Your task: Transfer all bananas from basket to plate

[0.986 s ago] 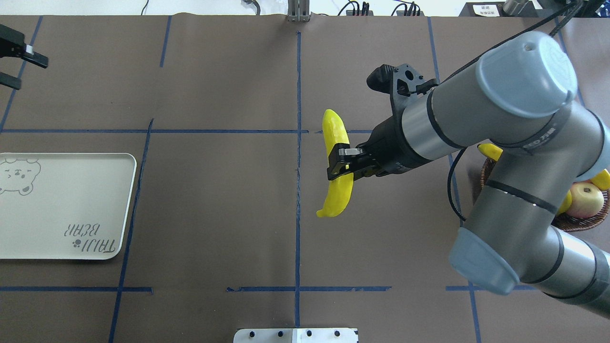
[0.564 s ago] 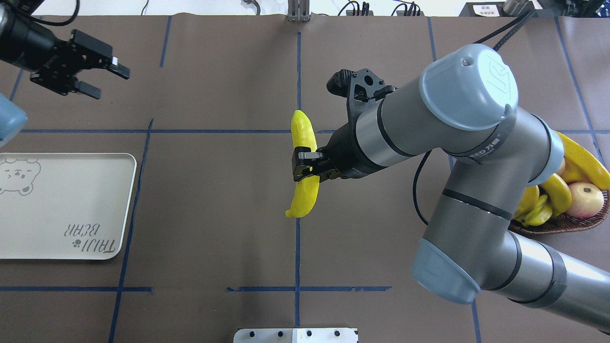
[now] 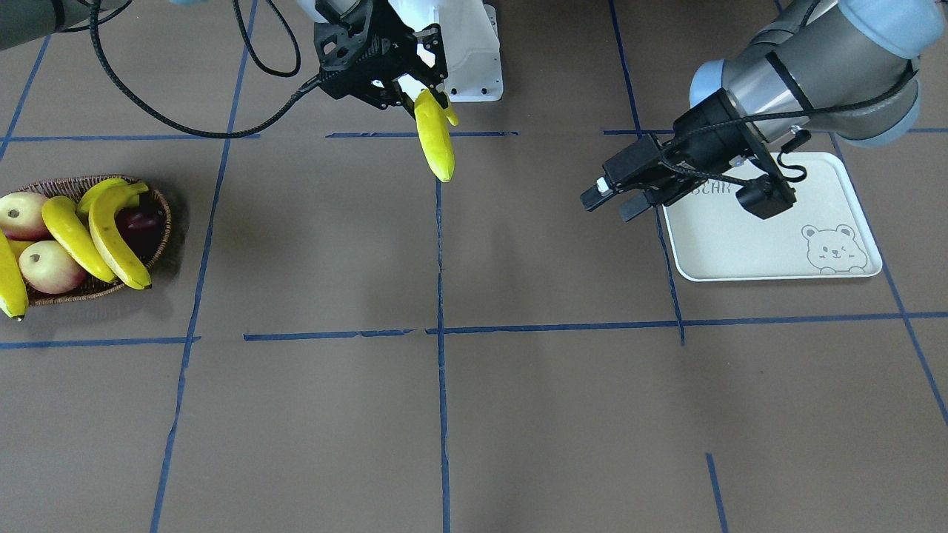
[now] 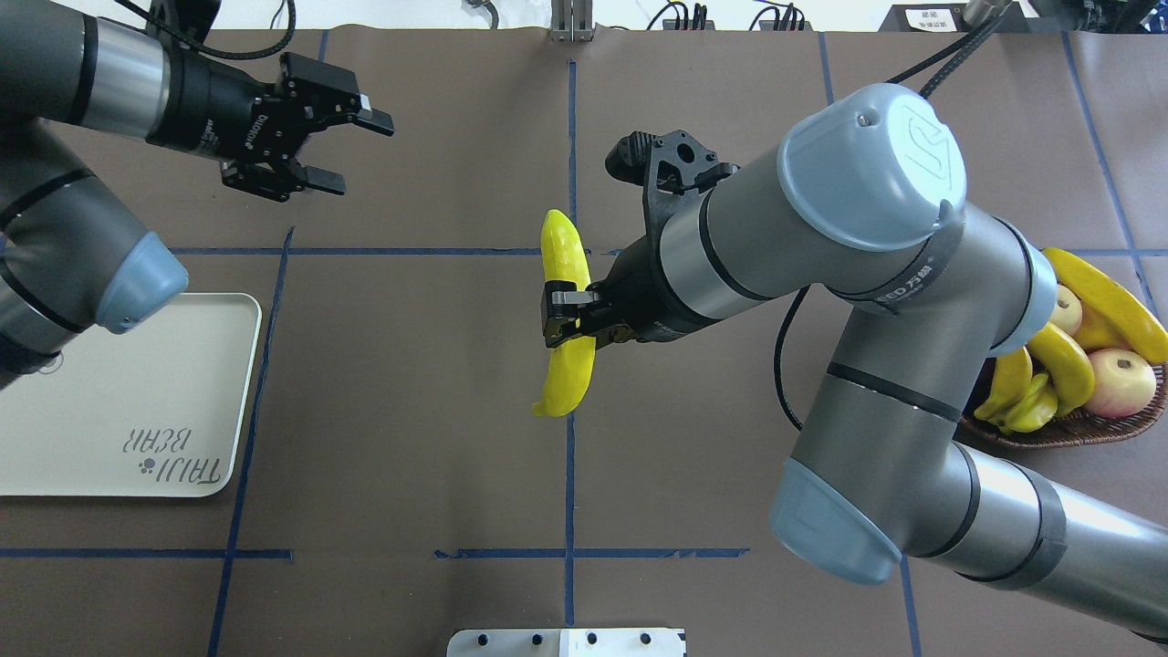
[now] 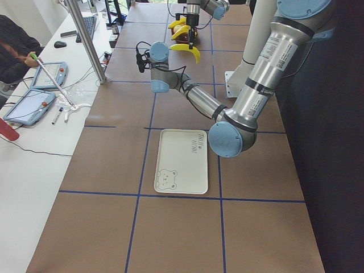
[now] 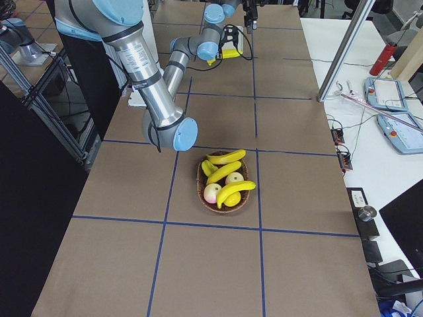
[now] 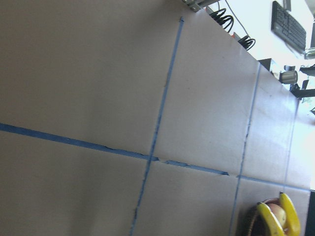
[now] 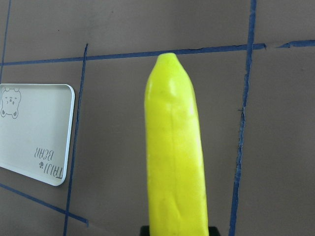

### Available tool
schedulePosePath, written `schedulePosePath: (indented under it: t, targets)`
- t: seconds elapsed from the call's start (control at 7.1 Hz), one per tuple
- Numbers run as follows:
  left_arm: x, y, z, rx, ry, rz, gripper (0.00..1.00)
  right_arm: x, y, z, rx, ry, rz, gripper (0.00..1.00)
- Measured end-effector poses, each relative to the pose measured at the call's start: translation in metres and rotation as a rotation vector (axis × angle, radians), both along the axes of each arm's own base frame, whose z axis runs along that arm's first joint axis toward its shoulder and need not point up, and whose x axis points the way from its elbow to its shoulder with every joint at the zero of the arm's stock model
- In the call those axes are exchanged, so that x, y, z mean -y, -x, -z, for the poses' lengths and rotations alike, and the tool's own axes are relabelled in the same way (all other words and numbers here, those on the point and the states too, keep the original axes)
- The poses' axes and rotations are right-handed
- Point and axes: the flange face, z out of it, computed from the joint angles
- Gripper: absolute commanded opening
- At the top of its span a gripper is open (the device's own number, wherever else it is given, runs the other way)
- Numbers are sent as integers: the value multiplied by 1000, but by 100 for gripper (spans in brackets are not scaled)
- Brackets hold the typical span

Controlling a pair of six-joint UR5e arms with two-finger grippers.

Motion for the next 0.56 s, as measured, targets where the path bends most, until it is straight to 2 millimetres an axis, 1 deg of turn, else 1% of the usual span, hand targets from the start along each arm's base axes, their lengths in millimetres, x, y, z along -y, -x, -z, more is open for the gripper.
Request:
schedulePosePath:
  t: [0.28,0.42,0.56]
  targets:
    - [-36,-51,33,-169,57,22,100,-1,1,2,2,-2,3,0]
    - [-53,-75,46,-217,76,15,100,-2,2,4,5,-3,4,0]
    - [-67,-94,53,-239,86,1,100,-2,2,5,7,-4,5,0]
